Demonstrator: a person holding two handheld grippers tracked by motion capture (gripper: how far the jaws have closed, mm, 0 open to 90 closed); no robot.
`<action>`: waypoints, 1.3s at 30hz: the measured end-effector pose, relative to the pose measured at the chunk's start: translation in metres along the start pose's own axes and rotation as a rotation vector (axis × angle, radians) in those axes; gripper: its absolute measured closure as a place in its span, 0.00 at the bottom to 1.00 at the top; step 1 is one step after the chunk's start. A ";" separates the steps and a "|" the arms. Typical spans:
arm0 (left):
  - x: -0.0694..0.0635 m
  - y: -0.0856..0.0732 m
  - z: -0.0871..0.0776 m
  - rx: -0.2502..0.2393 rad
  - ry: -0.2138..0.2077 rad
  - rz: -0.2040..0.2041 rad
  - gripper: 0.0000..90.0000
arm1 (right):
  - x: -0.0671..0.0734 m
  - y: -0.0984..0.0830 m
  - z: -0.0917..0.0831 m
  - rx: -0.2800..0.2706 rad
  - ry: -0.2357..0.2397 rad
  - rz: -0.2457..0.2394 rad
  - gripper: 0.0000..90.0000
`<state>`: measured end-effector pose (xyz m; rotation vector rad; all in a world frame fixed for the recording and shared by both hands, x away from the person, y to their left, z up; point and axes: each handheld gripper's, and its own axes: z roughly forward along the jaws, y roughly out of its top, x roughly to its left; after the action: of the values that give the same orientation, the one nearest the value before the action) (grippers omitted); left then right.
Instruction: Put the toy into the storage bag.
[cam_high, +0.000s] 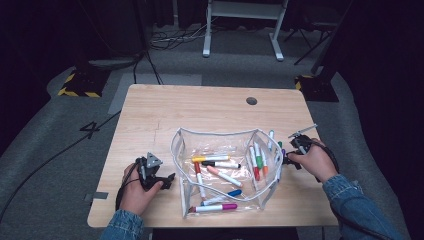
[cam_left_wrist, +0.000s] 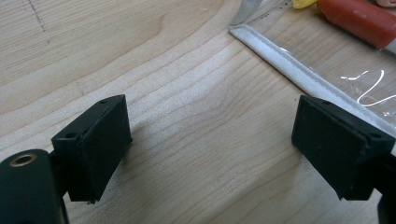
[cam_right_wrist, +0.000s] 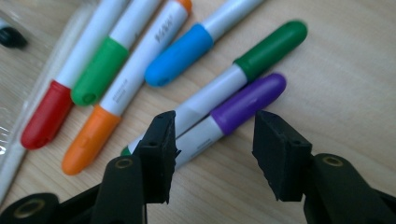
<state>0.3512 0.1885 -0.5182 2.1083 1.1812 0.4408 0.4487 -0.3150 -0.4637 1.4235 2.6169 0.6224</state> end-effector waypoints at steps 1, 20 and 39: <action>0.000 0.000 0.000 0.002 -0.004 -0.001 0.13 | 0.000 -0.002 0.002 -0.006 0.001 0.015 0.54; 0.000 0.000 0.000 0.002 -0.003 -0.001 0.13 | -0.017 -0.010 -0.014 0.056 -0.079 0.067 0.83; 0.000 0.000 0.000 0.000 -0.002 0.000 0.13 | 0.025 0.031 -0.113 -0.072 -0.036 -0.086 0.83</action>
<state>0.3513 0.1885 -0.5183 2.1084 1.1803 0.4381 0.4278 -0.3136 -0.3458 1.2828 2.5843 0.6664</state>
